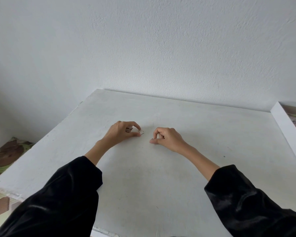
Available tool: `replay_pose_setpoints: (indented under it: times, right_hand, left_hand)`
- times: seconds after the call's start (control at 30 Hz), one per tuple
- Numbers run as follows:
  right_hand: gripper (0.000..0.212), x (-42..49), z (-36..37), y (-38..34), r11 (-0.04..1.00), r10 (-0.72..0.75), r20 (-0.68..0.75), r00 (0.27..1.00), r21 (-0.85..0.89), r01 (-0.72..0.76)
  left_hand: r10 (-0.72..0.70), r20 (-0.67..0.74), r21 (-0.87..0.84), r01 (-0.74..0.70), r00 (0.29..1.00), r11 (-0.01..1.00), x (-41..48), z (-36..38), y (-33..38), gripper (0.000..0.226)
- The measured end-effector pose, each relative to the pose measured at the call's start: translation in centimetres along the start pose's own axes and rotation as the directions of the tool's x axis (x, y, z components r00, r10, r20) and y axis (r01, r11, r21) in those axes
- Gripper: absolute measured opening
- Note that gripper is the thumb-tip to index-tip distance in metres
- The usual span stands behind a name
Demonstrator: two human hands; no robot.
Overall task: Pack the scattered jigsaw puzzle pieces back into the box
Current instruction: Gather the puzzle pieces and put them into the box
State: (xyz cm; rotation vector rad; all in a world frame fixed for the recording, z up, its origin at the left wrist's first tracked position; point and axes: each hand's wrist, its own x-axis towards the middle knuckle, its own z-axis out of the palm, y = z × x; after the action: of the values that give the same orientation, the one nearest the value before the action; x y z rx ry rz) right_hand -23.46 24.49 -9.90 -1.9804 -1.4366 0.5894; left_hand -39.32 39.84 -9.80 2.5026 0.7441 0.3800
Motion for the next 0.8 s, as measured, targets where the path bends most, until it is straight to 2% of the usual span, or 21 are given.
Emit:
replay_pose_setpoints:
  times: [0.07,0.13,0.23,0.33,0.5,0.67,0.8]
  right_hand:
    - [0.023,0.1,0.0,0.1,1.000,0.009,-0.016,1.000,0.030,-0.009]
    - [0.026,0.1,0.0,0.3,0.988,0.031,-0.095,0.995,0.155,-0.016]
    - [0.027,-0.3,-0.2,0.6,0.919,0.139,-0.237,0.962,0.392,-0.037]
    - [0.029,-0.6,-0.3,0.7,0.866,0.203,-0.272,0.941,0.498,-0.042]
    - [0.010,-0.5,0.0,0.7,0.903,0.137,-0.255,0.957,0.430,-0.015]
    - [0.017,-0.9,-0.2,1.3,0.969,-0.052,-0.252,0.966,0.222,0.110]
    - [0.013,-2.0,-1.9,2.5,0.967,-0.040,-0.235,0.971,0.237,0.097]
  left_hand:
    - [-0.012,0.008,-0.014,0.012,1.000,1.000,0.0,0.1,0.0,0.016]
    - [-0.018,0.024,-0.027,0.019,1.000,0.999,0.1,0.1,-0.1,0.017]
    - [-0.052,0.101,-0.080,0.060,0.994,0.995,0.8,-0.3,-0.1,0.022]
    - [-0.036,0.172,-0.043,0.043,0.984,0.998,1.2,-0.6,0.2,0.025]
    - [0.039,0.108,-0.064,-0.032,0.993,0.997,0.8,-0.1,0.9,0.008]
    - [0.050,0.098,-0.097,-0.041,0.994,0.994,0.2,0.5,2.6,0.014]
    - [0.099,0.093,-0.140,-0.085,0.991,0.986,0.2,1.0,4.4,0.015]
